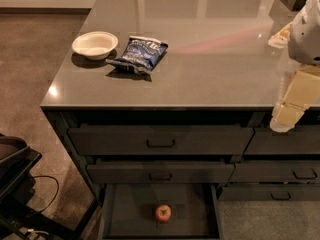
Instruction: Pick apple from bottom drawer and place on counter
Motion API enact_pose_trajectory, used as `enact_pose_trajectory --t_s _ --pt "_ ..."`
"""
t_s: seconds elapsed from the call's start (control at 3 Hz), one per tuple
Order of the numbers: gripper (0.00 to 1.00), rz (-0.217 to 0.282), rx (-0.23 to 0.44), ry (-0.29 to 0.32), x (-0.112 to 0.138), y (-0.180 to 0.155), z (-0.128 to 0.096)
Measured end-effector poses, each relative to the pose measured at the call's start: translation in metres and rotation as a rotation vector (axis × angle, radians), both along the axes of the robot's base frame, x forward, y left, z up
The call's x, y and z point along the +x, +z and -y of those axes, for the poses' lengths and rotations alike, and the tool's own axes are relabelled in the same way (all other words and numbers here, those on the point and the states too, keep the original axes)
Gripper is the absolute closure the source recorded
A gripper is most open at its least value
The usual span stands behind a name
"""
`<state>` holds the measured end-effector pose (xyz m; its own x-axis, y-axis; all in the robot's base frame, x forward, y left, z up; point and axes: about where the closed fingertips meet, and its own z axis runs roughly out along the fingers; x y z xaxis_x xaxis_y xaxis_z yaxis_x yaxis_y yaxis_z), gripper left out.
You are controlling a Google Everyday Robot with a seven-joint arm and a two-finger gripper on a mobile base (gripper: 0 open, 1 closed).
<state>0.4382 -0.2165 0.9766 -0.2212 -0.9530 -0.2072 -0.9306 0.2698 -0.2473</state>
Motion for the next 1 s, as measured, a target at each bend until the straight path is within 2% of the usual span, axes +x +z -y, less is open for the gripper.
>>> enact_pose_trajectory --t_s 0.67,1.0 --pt "0.0 0.009 0.012 -0.003 -0.001 -0.002 0.0" --pt "0.0 0.029 0.089 -0.021 -0.019 -0.023 -0.001"
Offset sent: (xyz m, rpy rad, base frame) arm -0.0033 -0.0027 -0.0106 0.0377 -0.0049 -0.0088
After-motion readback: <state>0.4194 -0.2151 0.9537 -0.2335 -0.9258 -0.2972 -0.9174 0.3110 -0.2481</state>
